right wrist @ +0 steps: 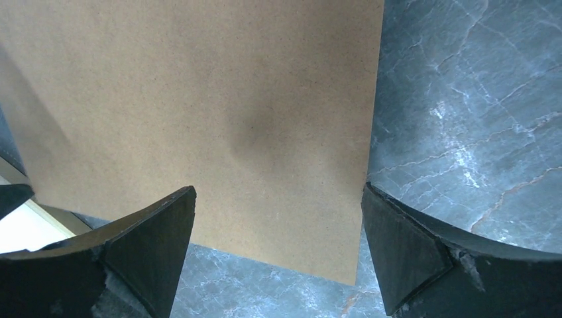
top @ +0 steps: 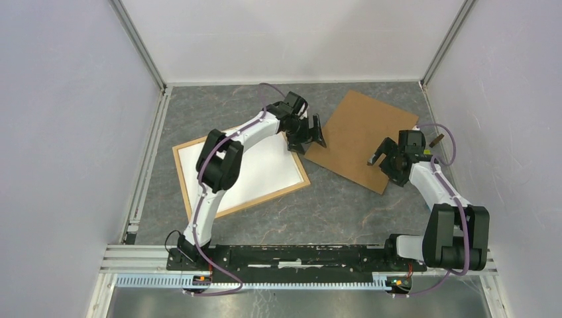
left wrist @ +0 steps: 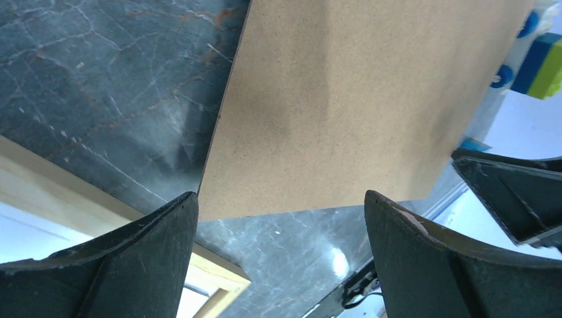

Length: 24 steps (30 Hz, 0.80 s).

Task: Put the photo into the frame

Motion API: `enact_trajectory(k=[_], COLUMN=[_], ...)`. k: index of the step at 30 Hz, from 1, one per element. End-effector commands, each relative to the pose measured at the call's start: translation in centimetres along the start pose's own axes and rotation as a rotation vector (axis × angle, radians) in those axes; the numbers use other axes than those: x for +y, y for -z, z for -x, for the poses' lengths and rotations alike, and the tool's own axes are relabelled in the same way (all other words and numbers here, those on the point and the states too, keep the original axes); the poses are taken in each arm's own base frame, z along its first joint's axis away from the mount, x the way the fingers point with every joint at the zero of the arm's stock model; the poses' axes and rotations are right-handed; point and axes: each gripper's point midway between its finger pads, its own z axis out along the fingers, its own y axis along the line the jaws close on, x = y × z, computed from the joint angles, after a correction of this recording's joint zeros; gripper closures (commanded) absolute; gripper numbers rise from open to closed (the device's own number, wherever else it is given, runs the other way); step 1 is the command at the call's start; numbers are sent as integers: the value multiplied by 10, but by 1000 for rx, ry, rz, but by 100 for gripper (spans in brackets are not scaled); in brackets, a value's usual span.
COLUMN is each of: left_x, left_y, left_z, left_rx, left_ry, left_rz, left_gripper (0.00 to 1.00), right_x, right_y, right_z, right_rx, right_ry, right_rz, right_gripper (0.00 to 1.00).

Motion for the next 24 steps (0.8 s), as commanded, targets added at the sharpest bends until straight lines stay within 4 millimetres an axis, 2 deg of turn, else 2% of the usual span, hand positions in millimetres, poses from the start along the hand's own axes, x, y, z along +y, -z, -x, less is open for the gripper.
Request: enact_trajectory(k=[1,6,10,12,15,19,22,24], left_x=[-143,-144,-127,-112,-86,-51,-28,-15], left_y=[73,97,101,100,103,105,105,111], left_z=[-28,-37,-50,-57,-58,-58,-58,-55], left_rx=[49,17,16,9,-29,-65,-75,-119], left_ry=[-61,-57,-22,-4,37,94,97,19], left_rz=[-420,-434,-421,-391,-342,-294,-247,-167], left_gripper=[4,4,3,3,3,3,3,2], right_x=[58,53,55,57,63,68,67,63], right_y=[22,25,27,26,24,21,19,20], right_z=[-1,-14,-23,-32,-53,-70,-74,-64], right_rx=[37,73,83,96,142,165,168,136], right_ry=[-45,-38,-40,-41,-16,4,18,75], right_rz=[250,248,274,290,304,307,294,254], right_gripper=[2,2,2,2,2,2,2,2])
